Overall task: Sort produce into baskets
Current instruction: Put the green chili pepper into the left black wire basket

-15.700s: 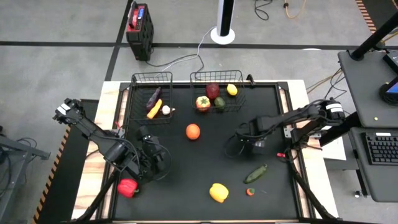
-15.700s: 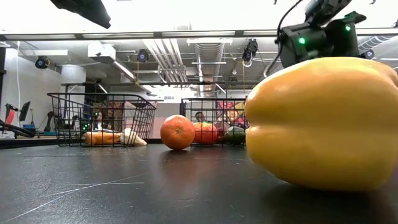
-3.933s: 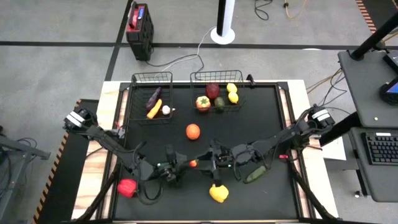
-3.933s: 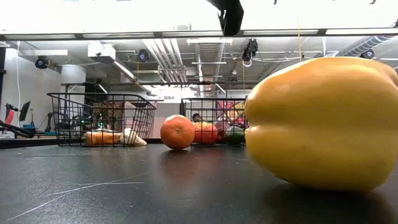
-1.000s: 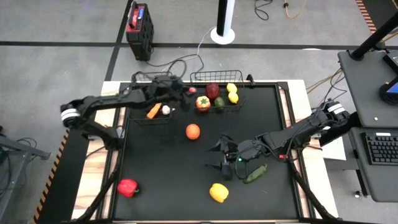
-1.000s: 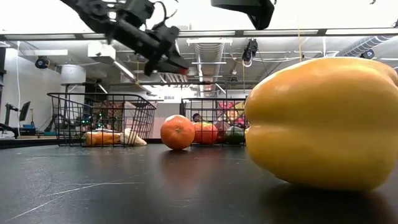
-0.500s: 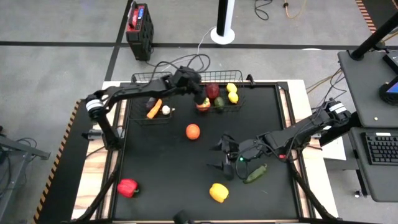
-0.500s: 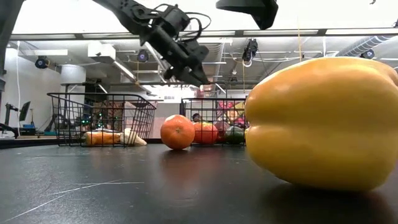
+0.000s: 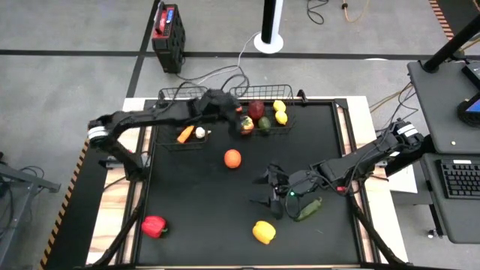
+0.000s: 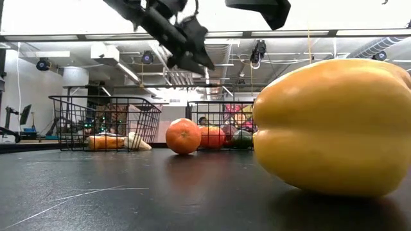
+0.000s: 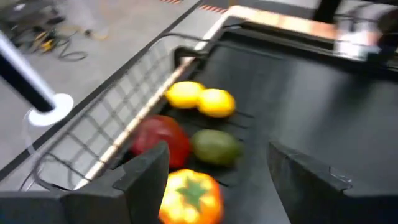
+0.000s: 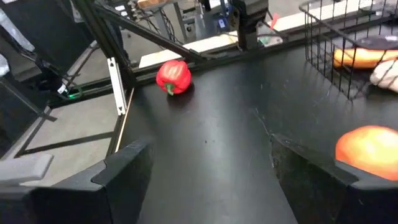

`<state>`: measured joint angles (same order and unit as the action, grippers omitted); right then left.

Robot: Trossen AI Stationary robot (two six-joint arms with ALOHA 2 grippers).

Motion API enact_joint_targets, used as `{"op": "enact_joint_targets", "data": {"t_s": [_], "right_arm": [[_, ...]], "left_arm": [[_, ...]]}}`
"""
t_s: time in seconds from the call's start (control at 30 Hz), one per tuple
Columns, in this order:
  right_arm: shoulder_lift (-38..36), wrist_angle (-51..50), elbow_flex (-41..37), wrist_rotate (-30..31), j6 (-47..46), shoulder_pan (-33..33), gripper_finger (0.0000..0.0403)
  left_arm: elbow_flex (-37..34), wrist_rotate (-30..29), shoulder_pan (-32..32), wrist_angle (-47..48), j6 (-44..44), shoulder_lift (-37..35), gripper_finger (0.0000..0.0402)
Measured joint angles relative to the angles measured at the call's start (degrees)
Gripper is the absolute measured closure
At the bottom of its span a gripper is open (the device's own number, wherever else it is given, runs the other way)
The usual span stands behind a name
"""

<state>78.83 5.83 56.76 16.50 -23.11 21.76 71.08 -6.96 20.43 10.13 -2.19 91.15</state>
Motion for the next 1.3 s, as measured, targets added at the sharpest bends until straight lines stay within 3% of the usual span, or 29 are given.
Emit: {"op": "enact_joint_targets", "data": {"t_s": [0.17, 0.43, 0.67, 0.77, 0.9, 1.03, 1.13, 1.3], "right_arm": [[-0.02, -3.96, 0.02, -0.03, -2.37, 0.02, 0.0095], [-0.37, -13.85, 0.02, -6.37, -7.85, 0.39, 0.0103], [-0.42, -20.20, 0.02, -9.52, -11.16, 2.69, 0.0116], [-0.29, -28.10, 1.71, -9.55, -13.56, 4.19, 0.0121], [1.19, -46.79, 7.58, -9.46, -17.15, 6.53, 0.0127], [2.92, -62.95, 12.58, -9.48, -14.49, 9.87, 0.0133], [3.45, -68.52, 13.15, -9.49, -12.49, 12.66, 0.0136], [3.48, -68.73, 10.68, -10.95, -10.12, 17.05, 0.0138]], "left_arm": [[-6.89, -2.39, -8.21, 0.12, -0.67, -9.61, 0.0157], [-19.92, -19.05, -27.06, 0.35, -8.42, -23.47, 0.0160], [-26.59, -33.40, -42.10, 0.08, -18.05, -28.97, 0.0160], [-27.65, -37.19, -46.59, 0.27, -21.32, -29.26, 0.0160], [-27.75, -39.36, -50.24, -0.60, -22.76, -28.63, 0.0160], [-27.62, -42.05, -51.57, -1.70, -22.33, -28.28, 0.0160], [-27.01, -43.24, -51.64, -1.73, -21.98, -28.24, 0.0160], [-26.74, -43.71, -51.64, -2.05, -20.84, -28.14, 0.0160]]}}
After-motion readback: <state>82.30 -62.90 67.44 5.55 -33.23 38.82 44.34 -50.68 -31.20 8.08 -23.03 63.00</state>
